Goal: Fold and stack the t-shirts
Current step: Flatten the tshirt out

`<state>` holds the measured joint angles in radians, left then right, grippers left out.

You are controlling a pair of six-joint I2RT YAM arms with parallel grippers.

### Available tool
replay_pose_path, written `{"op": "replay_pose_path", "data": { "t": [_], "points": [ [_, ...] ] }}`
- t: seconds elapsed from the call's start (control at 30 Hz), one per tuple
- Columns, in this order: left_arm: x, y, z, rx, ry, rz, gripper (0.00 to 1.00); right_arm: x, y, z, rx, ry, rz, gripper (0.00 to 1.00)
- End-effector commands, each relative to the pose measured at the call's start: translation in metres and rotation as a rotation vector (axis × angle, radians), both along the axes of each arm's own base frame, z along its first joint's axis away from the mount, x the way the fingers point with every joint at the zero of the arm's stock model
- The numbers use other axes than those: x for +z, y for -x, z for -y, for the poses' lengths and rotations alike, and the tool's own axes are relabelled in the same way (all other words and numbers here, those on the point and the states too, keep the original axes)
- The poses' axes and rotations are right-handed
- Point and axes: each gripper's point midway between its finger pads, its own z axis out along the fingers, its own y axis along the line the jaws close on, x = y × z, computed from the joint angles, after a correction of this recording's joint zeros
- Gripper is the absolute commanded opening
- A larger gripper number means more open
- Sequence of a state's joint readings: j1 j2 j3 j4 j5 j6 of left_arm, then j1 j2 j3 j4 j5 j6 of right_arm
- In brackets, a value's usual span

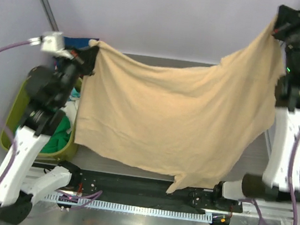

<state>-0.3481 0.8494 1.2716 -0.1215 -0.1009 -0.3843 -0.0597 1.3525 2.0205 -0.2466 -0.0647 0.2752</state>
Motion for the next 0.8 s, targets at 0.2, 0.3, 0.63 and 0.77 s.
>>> {"op": "replay_pose_path", "data": {
  "t": [0.2, 0.3, 0.63, 0.77],
  "points": [
    [-0.243, -0.205, -0.006, 0.127, -0.001, -0.680, 0.61, -0.297, -0.257, 0.001, 0.052, -0.012, -0.679, 0.83],
    [-0.269, -0.205, -0.002, 0.116, -0.009, -0.744, 0.88, -0.310, -0.252, 0.007, 0.000, -0.011, -0.710, 0.96],
    [-0.291, -0.139, -0.005, 0.157, -0.015, -0.775, 0.91, -0.343, -0.142, 0.007, -0.058, -0.130, -0.834, 0.99],
    [-0.327, -0.124, 0.005, 0.131, -0.007, -0.851, 0.89, -0.434, -0.098, -0.005, -0.053, -0.147, -1.061, 0.99]
  ]
}}
